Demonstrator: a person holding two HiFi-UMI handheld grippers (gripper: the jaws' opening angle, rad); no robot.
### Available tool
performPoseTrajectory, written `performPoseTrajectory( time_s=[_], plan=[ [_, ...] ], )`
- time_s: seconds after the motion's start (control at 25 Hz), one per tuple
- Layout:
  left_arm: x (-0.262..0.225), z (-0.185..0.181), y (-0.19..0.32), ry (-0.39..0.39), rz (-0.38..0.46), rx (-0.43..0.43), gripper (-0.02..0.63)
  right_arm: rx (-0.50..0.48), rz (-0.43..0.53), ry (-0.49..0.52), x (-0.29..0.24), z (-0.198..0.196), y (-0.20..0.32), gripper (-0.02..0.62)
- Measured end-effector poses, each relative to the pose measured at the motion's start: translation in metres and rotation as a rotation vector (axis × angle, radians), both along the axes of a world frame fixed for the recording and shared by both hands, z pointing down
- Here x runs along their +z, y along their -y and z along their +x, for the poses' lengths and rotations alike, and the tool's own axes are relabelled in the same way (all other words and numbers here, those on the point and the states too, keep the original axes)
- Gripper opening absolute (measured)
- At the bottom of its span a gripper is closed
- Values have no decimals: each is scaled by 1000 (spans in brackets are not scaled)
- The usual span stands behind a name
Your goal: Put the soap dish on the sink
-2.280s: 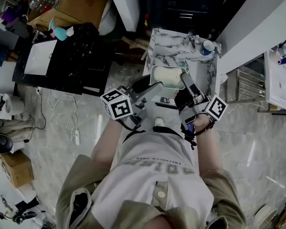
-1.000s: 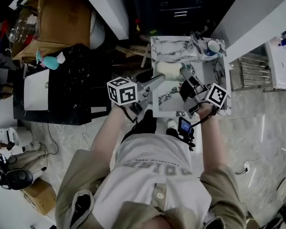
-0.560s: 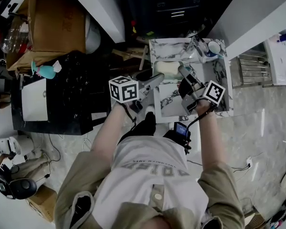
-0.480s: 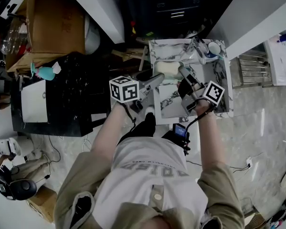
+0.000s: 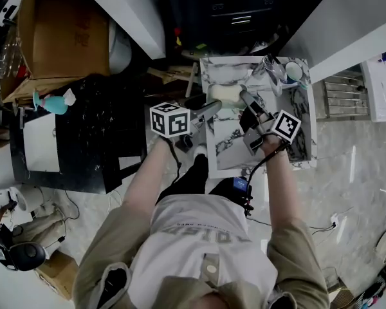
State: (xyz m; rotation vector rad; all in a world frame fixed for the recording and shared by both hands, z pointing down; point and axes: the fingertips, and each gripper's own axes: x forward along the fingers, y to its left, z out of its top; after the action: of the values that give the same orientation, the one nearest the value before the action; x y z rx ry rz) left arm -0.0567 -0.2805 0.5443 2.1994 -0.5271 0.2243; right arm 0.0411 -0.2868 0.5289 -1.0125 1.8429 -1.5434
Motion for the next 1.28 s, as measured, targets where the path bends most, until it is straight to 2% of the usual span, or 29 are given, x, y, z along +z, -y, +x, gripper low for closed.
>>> performPoseTrajectory(
  time_s=[0.2, 0.52, 0.92, 1.28],
  plan=[
    [16, 2, 9, 12, -16, -11, 252, -5, -6, -33, 13, 3, 11, 144],
    [32, 5, 25, 47, -18, -28, 241, 43, -32, 33, 34, 9, 23, 147],
    [45, 11, 34, 69, -22, -9, 241, 91, -26, 85, 55, 17, 37, 147],
    [50, 16, 39, 110, 16, 30, 241, 152, -18, 118, 68, 26, 44, 147]
  ],
)
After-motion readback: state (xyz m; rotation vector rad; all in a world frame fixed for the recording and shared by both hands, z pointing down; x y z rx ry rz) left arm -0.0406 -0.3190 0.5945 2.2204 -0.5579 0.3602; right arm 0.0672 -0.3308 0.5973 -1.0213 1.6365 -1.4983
